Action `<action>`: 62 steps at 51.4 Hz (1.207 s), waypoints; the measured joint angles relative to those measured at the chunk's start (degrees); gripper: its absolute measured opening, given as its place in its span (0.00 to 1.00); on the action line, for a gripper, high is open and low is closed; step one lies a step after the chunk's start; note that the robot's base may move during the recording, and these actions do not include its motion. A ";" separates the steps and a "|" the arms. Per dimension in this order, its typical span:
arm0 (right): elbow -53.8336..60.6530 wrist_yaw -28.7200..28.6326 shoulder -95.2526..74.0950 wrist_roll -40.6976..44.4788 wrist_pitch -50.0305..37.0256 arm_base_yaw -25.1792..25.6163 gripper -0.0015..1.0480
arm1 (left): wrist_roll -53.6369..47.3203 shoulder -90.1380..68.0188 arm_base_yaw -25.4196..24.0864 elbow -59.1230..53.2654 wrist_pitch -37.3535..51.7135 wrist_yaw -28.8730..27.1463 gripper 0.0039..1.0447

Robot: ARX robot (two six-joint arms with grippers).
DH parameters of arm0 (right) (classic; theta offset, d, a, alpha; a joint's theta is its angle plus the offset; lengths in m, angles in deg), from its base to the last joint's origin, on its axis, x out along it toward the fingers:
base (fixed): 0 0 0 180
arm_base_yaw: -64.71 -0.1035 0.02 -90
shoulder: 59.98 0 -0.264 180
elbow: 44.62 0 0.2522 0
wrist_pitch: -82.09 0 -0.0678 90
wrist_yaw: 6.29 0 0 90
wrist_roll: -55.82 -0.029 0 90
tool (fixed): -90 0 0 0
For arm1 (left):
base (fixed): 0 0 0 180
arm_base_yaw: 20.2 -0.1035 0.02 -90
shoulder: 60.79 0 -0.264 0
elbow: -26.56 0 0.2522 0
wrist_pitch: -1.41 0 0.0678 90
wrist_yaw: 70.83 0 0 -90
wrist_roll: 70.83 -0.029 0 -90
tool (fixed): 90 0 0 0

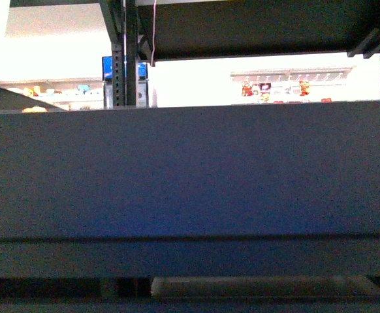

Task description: Pick lemon from shelf

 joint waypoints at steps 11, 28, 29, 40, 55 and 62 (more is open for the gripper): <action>0.00 0.00 0.00 -0.02 0.00 0.00 0.93 | 0.00 0.00 -0.02 0.00 0.00 0.00 0.93; 0.00 -0.02 0.00 0.00 0.00 0.00 0.93 | 0.00 0.00 -0.02 0.00 0.00 -0.02 0.93; 0.00 -0.02 0.00 -0.02 0.00 0.00 0.93 | 0.00 0.00 -0.02 0.00 0.00 0.02 0.93; 0.00 -0.02 0.00 -0.02 0.00 0.00 0.93 | -0.02 0.00 -0.02 0.00 0.00 0.00 0.93; 0.00 -0.02 0.00 0.00 0.00 0.00 0.93 | 0.00 0.00 -0.02 0.00 0.00 -0.02 0.93; 0.00 0.00 0.00 -0.02 0.00 0.00 0.93 | -0.02 0.02 0.00 0.00 0.00 0.00 0.93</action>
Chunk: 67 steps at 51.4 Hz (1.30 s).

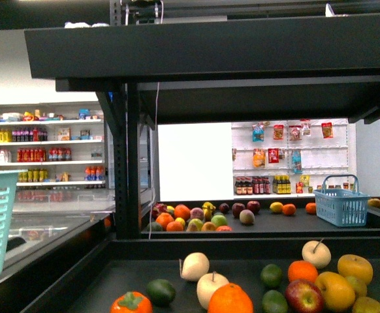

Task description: Pick lemon from shelf

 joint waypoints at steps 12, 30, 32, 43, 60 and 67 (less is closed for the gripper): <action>0.00 0.00 0.00 0.02 0.00 0.00 0.93 | 0.02 0.00 -0.02 0.00 0.00 0.00 0.93; 0.00 -0.02 0.00 0.02 -0.02 0.00 0.93 | 0.02 -0.02 -0.02 0.00 0.00 0.00 0.93; 0.00 -0.02 0.00 0.02 -0.02 0.00 0.93 | 0.00 -0.02 -0.02 0.00 0.00 -0.02 0.93; 0.00 -0.02 0.00 0.02 -0.02 0.00 0.93 | 3.23 -2.19 0.28 1.49 -4.24 -1.29 0.93; 0.00 -0.02 0.00 0.02 -0.02 0.00 0.93 | 38.60 -41.51 -14.01 23.21 13.51 14.78 0.93; 0.00 -0.02 0.00 0.02 -0.02 0.00 0.93 | 52.41 -55.67 -18.21 32.41 16.48 14.99 0.93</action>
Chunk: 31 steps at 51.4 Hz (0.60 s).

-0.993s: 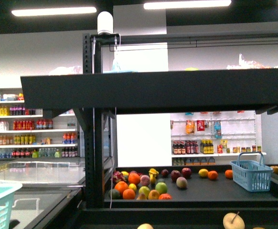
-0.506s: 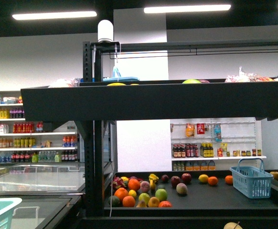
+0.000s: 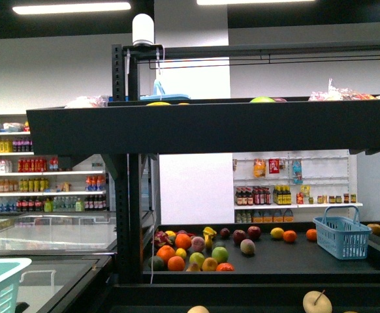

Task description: Pick lemon from shelf

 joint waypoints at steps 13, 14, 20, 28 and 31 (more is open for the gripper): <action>0.00 0.00 0.00 0.00 0.00 0.00 0.93 | 13.20 -19.23 -3.96 12.35 1.73 -1.40 0.93; 0.00 0.00 0.00 0.00 0.00 0.00 0.93 | 13.73 -20.41 -4.13 13.25 1.97 -1.46 0.93; 0.00 0.00 0.00 0.00 0.00 0.00 0.93 | 15.80 -26.29 -4.79 18.14 2.84 -1.51 0.93; 0.00 0.00 0.00 0.00 0.00 0.00 0.93 | 17.00 -33.33 -4.68 23.76 4.04 -1.66 0.93; 0.00 0.00 0.00 0.00 0.00 0.00 0.93 | 17.29 -35.58 -4.42 25.51 4.35 -1.70 0.93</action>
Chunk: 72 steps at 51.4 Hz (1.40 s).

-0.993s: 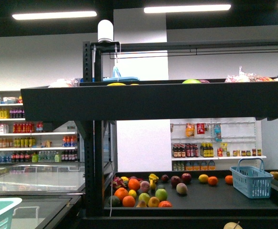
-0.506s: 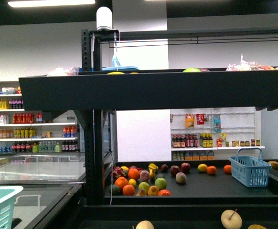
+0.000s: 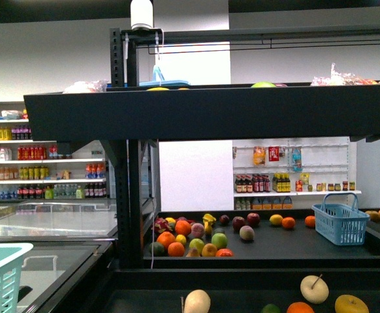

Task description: Pick lemon from shelf

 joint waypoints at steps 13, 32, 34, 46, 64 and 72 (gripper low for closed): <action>0.00 0.00 0.00 0.00 0.00 0.00 0.93 | -0.04 -6.25 1.42 5.51 1.86 -1.44 0.93; 0.00 0.00 0.00 0.00 0.00 0.00 0.93 | -0.70 -7.13 2.08 6.80 3.32 -2.51 0.35; 0.00 0.00 0.00 0.00 0.00 0.00 0.93 | -0.70 -7.17 2.08 6.80 3.30 -2.60 0.27; 0.00 0.00 0.00 0.00 0.00 0.00 0.93 | 0.17 -6.73 2.40 6.82 2.95 -1.57 0.14; 0.00 0.00 0.00 0.00 0.00 0.00 0.93 | -3.61 2.36 7.30 3.04 1.84 2.45 0.09; 0.00 0.00 0.00 0.00 0.00 0.00 0.93 | -8.37 6.86 12.72 0.79 -0.66 6.25 0.09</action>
